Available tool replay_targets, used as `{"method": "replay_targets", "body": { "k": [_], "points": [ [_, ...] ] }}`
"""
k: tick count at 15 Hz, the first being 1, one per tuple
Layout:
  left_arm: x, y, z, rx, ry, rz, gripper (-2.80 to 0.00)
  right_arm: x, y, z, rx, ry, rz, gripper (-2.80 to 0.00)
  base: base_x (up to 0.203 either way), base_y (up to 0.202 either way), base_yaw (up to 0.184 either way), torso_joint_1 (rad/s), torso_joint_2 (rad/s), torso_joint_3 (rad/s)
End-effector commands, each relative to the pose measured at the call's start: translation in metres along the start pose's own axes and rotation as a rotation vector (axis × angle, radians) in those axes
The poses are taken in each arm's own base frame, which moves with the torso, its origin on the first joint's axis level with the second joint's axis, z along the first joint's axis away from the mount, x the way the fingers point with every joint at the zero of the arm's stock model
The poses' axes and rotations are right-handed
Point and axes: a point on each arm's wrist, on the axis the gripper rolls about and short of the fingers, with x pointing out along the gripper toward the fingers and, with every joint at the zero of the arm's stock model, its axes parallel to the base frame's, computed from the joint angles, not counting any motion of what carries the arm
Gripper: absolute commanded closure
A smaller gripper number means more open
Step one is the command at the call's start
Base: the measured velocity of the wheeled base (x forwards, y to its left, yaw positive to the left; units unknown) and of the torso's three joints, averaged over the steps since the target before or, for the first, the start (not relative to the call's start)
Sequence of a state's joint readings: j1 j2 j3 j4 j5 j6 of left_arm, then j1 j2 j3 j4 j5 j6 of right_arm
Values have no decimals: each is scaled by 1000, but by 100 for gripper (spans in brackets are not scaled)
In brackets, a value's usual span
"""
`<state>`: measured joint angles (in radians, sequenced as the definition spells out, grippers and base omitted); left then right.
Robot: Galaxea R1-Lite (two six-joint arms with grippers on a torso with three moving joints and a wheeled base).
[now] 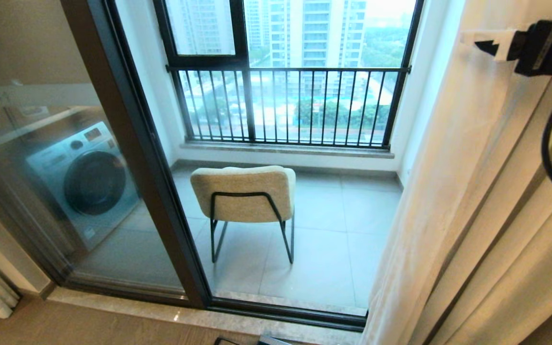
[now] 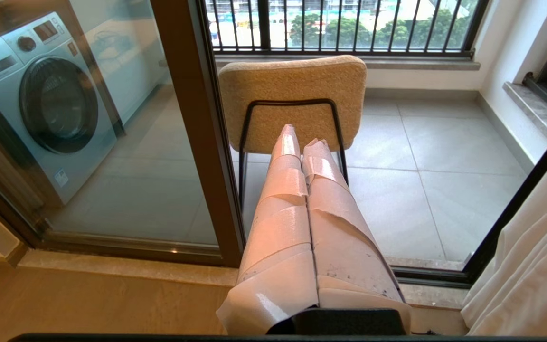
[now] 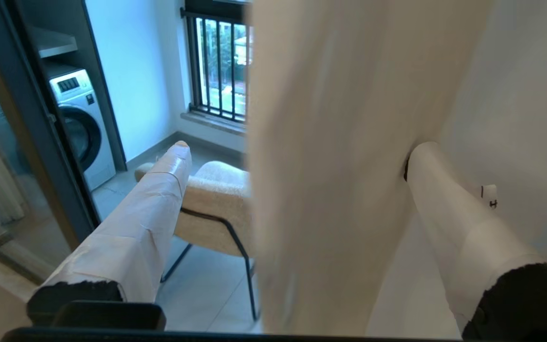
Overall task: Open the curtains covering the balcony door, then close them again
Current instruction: Close the inner curtains on both sides
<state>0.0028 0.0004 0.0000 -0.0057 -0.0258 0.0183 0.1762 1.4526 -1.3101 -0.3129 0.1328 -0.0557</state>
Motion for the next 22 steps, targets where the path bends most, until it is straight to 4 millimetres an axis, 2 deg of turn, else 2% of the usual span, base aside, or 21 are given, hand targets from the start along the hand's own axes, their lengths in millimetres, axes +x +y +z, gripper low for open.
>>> {"method": "replay_targets", "body": {
  "k": [1,5,11,15,20,21,22],
  "points": [
    [0,0,0,0,-1,0,0,37,-8,-18,0,31,-12,-280,0,0,0,0,0,0],
    [0,0,0,0,-1,0,0,72,-27,-26,-18,22,-59,-280,0,0,0,0,0,0],
    [0,0,0,0,-1,0,0,102,-54,-35,-33,-14,-213,-280,0,0,0,0,0,0],
    [0,0,0,0,-1,0,0,116,-75,-38,-86,-79,-310,-280,0,0,0,0,0,0],
    [0,0,0,0,-1,0,0,113,-95,-35,-110,-99,-368,-280,0,0,0,0,0,0],
    [0,0,0,0,-1,0,0,113,-97,-34,-112,-112,-375,0,0,0,0,0,0,0],
    [0,0,0,0,-1,0,0,111,-99,-31,-113,-132,-381,0,0,0,0,0,0,0]
  ]
}}
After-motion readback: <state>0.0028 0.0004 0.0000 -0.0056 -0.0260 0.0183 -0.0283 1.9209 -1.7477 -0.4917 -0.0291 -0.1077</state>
